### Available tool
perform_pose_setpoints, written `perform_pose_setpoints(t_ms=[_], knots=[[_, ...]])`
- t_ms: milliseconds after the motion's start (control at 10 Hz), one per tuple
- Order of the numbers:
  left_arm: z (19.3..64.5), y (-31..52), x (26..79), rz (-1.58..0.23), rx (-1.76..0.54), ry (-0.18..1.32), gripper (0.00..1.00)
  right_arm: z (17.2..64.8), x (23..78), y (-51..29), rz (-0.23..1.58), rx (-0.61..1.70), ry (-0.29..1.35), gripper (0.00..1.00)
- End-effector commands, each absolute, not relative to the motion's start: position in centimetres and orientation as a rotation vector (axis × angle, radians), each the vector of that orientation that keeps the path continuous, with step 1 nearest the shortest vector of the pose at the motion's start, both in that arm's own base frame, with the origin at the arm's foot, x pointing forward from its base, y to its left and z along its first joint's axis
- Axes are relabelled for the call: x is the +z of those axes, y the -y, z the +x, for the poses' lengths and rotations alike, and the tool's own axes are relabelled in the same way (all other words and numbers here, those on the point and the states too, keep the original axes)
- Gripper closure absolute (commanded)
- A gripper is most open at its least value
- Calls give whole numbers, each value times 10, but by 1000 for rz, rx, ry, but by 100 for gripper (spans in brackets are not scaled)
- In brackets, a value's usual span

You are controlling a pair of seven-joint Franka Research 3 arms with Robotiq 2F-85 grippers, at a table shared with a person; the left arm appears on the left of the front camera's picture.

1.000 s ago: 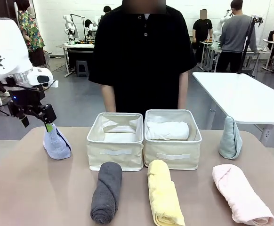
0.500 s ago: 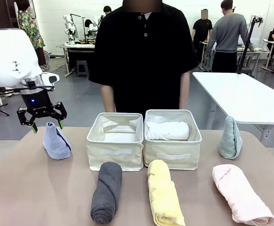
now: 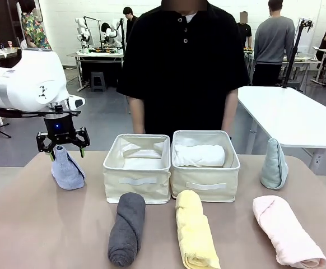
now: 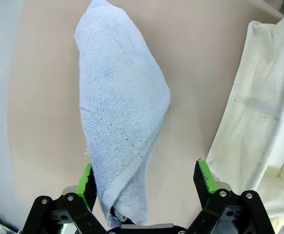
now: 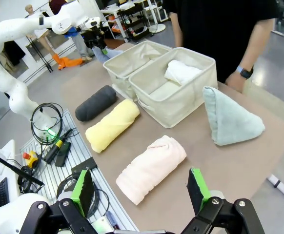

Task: Sort the towels based on their folding style.
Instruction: Pick up one triangle-folded towel and place it in the left Fabric basket.

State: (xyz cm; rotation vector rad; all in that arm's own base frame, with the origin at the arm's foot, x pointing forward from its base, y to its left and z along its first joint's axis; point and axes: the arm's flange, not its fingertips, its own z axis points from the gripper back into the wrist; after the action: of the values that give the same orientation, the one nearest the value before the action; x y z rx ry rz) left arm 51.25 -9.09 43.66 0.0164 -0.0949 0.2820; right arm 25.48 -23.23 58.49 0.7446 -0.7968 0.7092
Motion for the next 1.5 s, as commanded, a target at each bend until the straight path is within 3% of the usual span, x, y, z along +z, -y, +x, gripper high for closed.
perform_pose_setpoints(t_ms=[0, 100, 200, 300, 500, 600, 800, 1300, 1400], knots=[[516, 93, 440, 62, 293, 88, 0, 256, 586, 233, 759, 699, 806, 0], [515, 93, 439, 58, 261, 91, 47, 256, 586, 233, 759, 699, 806, 0], [516, 93, 439, 65, 262, 92, 54, 256, 586, 233, 759, 699, 806, 0], [516, 92, 439, 65, 260, 92, 100, 256, 586, 233, 759, 699, 806, 0], [516, 91, 439, 67, 261, 92, 100, 256, 586, 233, 759, 699, 806, 0], [516, 91, 439, 70, 260, 88, 79, 256, 586, 233, 759, 699, 806, 0], [516, 91, 439, 74, 262, 86, 100, 256, 586, 233, 759, 699, 806, 0], [509, 84, 449, 99, 210, 59, 100, 256, 586, 233, 759, 699, 806, 0], [497, 72, 472, 234, 61, -6, 100, 256, 586, 233, 759, 699, 806, 0]])
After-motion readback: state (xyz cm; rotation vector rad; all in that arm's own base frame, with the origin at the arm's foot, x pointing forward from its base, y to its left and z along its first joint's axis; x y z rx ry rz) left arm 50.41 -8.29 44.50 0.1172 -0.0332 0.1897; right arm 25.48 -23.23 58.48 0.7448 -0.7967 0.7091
